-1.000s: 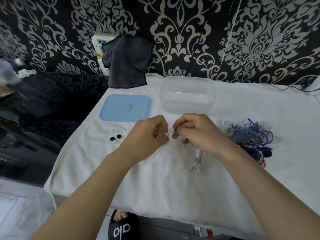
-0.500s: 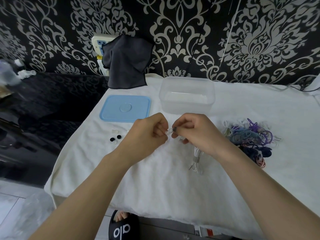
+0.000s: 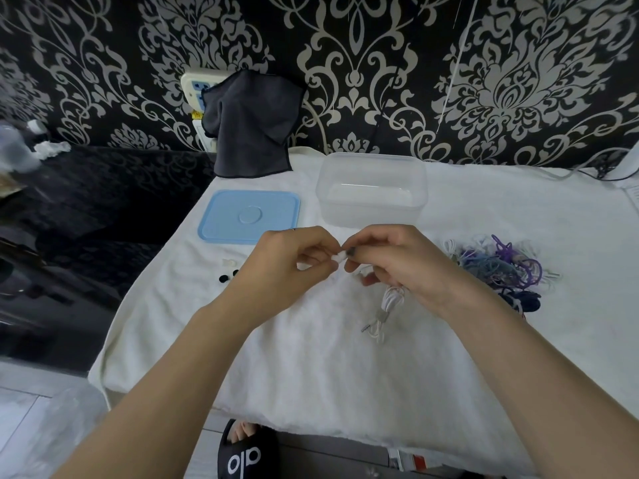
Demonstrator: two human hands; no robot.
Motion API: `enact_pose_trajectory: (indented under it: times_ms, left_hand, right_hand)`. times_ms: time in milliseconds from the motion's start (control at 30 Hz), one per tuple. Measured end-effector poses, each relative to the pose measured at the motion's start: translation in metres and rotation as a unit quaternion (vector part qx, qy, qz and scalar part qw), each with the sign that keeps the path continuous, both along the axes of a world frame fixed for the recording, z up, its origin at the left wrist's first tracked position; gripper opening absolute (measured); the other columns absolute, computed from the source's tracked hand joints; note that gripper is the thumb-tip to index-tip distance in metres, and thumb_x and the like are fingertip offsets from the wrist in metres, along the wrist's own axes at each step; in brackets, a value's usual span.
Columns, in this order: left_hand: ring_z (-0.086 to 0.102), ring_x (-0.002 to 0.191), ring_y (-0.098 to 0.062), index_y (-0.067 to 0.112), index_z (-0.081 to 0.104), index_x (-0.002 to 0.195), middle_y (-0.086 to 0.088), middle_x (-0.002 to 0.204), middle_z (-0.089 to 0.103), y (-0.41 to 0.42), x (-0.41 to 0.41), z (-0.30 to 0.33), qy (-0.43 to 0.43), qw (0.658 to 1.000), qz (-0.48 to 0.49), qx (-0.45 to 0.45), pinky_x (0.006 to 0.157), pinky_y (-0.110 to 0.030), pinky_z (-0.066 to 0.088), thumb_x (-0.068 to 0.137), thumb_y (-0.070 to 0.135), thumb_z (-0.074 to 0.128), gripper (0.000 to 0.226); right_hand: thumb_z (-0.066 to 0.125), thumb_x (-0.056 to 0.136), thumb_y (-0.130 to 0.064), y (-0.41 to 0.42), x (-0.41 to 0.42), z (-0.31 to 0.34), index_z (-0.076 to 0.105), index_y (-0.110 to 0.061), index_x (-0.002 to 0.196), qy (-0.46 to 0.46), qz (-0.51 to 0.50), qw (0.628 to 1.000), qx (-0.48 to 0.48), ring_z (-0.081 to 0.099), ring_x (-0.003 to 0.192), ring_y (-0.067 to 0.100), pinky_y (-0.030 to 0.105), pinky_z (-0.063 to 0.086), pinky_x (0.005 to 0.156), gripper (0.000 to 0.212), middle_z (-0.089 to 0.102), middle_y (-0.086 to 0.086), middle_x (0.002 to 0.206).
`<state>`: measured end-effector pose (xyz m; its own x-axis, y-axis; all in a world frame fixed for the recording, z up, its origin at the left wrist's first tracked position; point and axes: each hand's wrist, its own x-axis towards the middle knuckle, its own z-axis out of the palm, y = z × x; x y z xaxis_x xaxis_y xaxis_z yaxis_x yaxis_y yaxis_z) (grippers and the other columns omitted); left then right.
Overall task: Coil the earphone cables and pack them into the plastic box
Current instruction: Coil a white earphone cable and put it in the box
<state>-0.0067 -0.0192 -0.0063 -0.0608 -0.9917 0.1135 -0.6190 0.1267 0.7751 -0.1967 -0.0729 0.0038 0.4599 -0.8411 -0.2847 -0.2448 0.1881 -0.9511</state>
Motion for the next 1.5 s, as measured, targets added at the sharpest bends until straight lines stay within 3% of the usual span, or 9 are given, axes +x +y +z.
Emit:
enact_pose_trajectory:
  times_ms: [233, 500, 867, 1167, 1267, 1433, 1500]
  left_hand:
    - [0.074, 0.085, -0.006, 0.012, 0.074, 0.097, 0.005, 0.089, 0.075, 0.003, -0.003, 0.007, 0.022, 1.000, -0.009, -0.011, 0.087, -0.017, 0.056, 0.085, 0.001, 0.077, 0.017]
    - [0.075, 0.085, -0.011, 0.012, 0.073, 0.096, 0.004, 0.089, 0.075, 0.004, -0.004, 0.010, 0.033, 0.999, -0.020, -0.015, 0.088, -0.026, 0.059, 0.084, 0.003, 0.079, 0.017]
    - [0.076, 0.085, -0.014, 0.012, 0.075, 0.094, 0.003, 0.087, 0.077, 0.006, -0.004, 0.015, 0.078, 0.997, -0.027, -0.001, 0.087, -0.021, 0.056, 0.084, 0.003, 0.080, 0.014]
    - [0.076, 0.086, -0.016, 0.012, 0.075, 0.092, 0.000, 0.090, 0.077, 0.006, -0.003, 0.016, 0.113, 0.993, -0.036, 0.015, 0.089, -0.026, 0.057, 0.083, 0.005, 0.081, 0.013]
    - [0.074, 0.081, -0.016, 0.012, 0.074, 0.092, 0.000, 0.085, 0.076, 0.005, -0.002, 0.016, 0.136, 0.989, -0.037, 0.034, 0.082, -0.024, 0.056, 0.083, 0.002, 0.080, 0.015]
    - [0.061, 0.057, 0.004, -0.005, 0.067, 0.099, 0.017, 0.055, 0.064, 0.004, -0.001, 0.014, 0.206, 0.975, -0.051, 0.062, 0.063, -0.006, 0.044, 0.089, -0.008, 0.069, 0.010]
    - [0.063, 0.059, 0.005, -0.007, 0.065, 0.100, 0.014, 0.058, 0.067, 0.005, -0.003, 0.016, 0.235, 0.968, -0.059, 0.072, 0.057, -0.003, 0.042, 0.091, -0.010, 0.065, 0.009]
  right_hand:
    - [0.063, 0.092, -0.007, -0.006, -0.005, -0.002, 0.074, -0.006, 0.099, -0.026, 0.021, 0.997, 0.067, 0.029, 0.042, 0.012, 0.026, 0.055, 0.071, 0.014, 0.073, 0.008, 0.081]
    - [0.062, 0.092, -0.004, -0.008, -0.005, -0.002, 0.072, -0.009, 0.092, -0.066, 0.021, 0.990, 0.123, 0.030, 0.040, 0.009, 0.029, 0.051, 0.067, 0.012, 0.069, 0.004, 0.075]
    - [0.057, 0.094, -0.002, -0.009, -0.006, 0.001, 0.068, -0.006, 0.091, -0.105, 0.038, 0.979, 0.169, 0.025, 0.035, 0.006, 0.025, 0.045, 0.055, 0.012, 0.063, 0.004, 0.072]
    - [0.057, 0.093, -0.004, -0.007, -0.007, 0.004, 0.070, -0.008, 0.086, -0.117, 0.039, 0.974, 0.192, 0.022, 0.039, 0.007, 0.024, 0.043, 0.056, 0.015, 0.063, 0.002, 0.072]
    - [0.058, 0.093, -0.005, -0.007, -0.006, 0.004, 0.071, -0.009, 0.084, -0.120, 0.034, 0.972, 0.197, 0.022, 0.039, 0.007, 0.023, 0.042, 0.056, 0.017, 0.064, 0.002, 0.074]
    - [0.058, 0.093, -0.007, -0.006, -0.005, 0.004, 0.069, -0.007, 0.085, -0.148, 0.030, 0.964, 0.220, 0.018, 0.039, 0.007, 0.021, 0.040, 0.050, 0.014, 0.065, 0.004, 0.076]
    - [0.058, 0.093, -0.007, -0.006, -0.005, 0.004, 0.070, -0.008, 0.083, -0.163, 0.025, 0.960, 0.227, 0.014, 0.041, 0.008, 0.021, 0.039, 0.050, 0.016, 0.064, 0.005, 0.076]
